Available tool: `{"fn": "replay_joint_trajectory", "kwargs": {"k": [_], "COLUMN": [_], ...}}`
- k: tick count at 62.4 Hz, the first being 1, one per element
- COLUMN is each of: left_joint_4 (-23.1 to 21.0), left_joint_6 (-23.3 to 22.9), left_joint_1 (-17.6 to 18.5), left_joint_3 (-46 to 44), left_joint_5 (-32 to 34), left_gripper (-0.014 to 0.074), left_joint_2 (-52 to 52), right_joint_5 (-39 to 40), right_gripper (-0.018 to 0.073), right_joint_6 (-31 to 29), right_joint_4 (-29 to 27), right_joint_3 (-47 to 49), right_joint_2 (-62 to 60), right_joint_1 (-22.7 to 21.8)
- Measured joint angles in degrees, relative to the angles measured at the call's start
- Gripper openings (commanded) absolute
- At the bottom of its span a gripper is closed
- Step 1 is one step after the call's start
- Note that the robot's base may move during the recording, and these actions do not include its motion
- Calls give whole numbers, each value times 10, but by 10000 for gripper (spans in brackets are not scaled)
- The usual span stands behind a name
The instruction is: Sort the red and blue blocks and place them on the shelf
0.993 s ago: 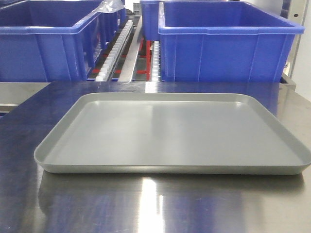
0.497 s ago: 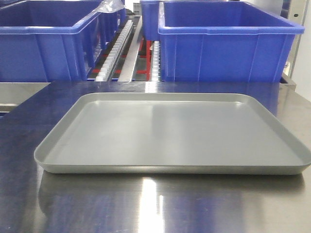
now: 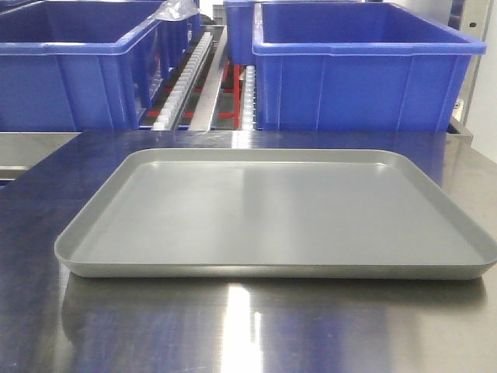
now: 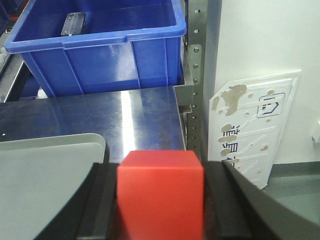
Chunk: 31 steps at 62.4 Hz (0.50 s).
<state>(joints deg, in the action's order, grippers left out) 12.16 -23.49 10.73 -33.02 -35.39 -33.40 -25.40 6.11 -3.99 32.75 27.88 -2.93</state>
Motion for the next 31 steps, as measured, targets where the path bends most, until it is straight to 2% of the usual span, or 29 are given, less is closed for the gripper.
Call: {"fn": "replay_joint_trajectory", "kwargs": {"k": [31], "left_joint_4": [0], "left_joint_6": [0], "left_joint_1": [0], "left_joint_3": [0], "left_joint_5": [0], "left_gripper": [134], "left_joint_2": [0], "right_joint_5": [0], "right_gripper": [57], "right_joint_6": [0], "right_joint_4": [0], "right_joint_3": [0], "right_joint_2": [0], "right_joint_1": [0]}}
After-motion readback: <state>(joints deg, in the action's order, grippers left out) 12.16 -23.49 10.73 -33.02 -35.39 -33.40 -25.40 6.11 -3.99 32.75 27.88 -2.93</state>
